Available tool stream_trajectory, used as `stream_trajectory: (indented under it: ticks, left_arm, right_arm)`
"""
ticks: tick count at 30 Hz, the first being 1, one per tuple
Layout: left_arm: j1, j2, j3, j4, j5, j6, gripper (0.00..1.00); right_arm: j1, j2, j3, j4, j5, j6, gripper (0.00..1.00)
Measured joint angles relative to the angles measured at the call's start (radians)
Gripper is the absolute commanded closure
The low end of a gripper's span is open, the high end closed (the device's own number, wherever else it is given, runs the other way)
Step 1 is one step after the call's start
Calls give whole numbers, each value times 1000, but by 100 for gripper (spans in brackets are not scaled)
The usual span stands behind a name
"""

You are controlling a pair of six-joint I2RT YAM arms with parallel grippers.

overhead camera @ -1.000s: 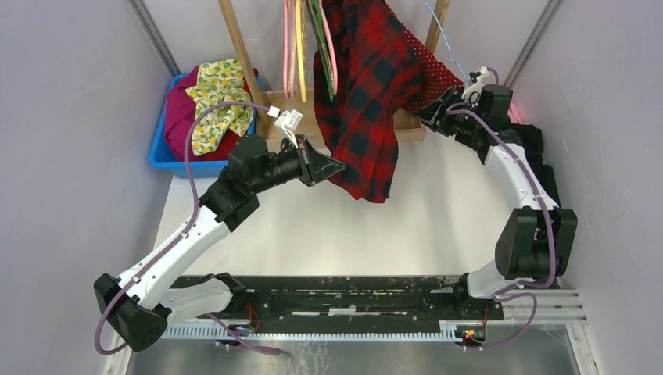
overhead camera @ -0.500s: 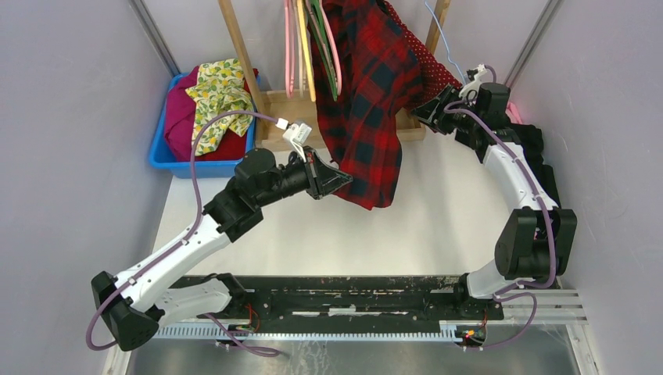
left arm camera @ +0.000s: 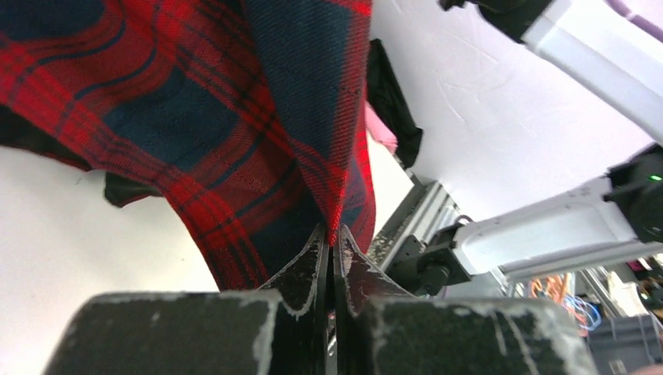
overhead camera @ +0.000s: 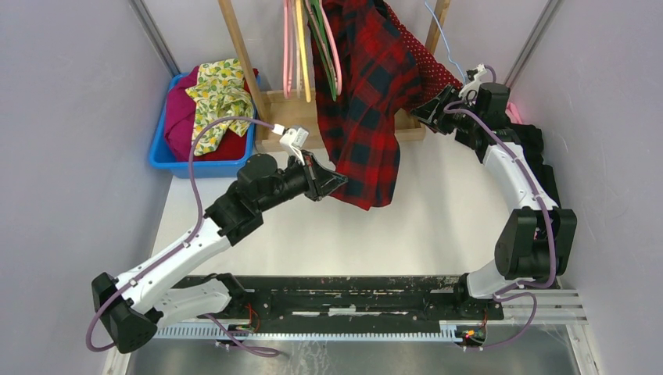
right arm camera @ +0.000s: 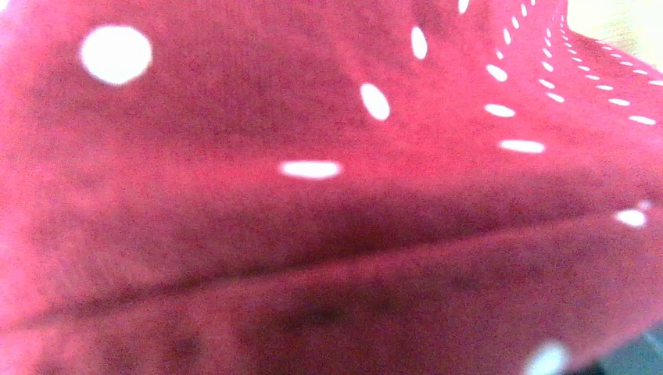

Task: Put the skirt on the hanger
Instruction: Adjust the skirt on the hanger.

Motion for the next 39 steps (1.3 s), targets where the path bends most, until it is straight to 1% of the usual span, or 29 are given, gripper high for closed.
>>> stream_trajectory:
  ticks: [2,4,6,12,15,19,24,30,36,39]
  left_arm:
    - [-1,-1,-25,0,-48,0,80]
    - [-1,3,-45,-12,-98,3,65]
    - [-1,18,-50,-27,-139,11,56]
    - [23,116,-50,-43,-223,23,42]
    - [37,127,-48,-65,-254,37,41]
    - [55,126,-8,-97,-303,57,37]
    - [104,106,21,-106,-350,76,36]
    - [166,101,8,-107,-351,79,37]
    - [170,107,-19,-107,-352,83,37]
    - [184,151,-20,-79,-372,91,36]
  right_arm:
    - [2,0,0,0,3,-3,46]
    - [2,0,0,-2,7,-7,46]
    - [2,0,0,-16,21,-21,45]
    - [3,-5,-7,-110,112,-108,43]
    - [3,-35,-52,-132,149,-133,43]
    - [3,-80,-136,-142,195,-150,42]
    - [1,-68,-206,-113,237,-146,42]
    - [-6,42,-201,-43,296,-135,42]
    - [-9,191,-124,36,369,-144,42]
    - [-9,243,-95,83,399,-148,42]
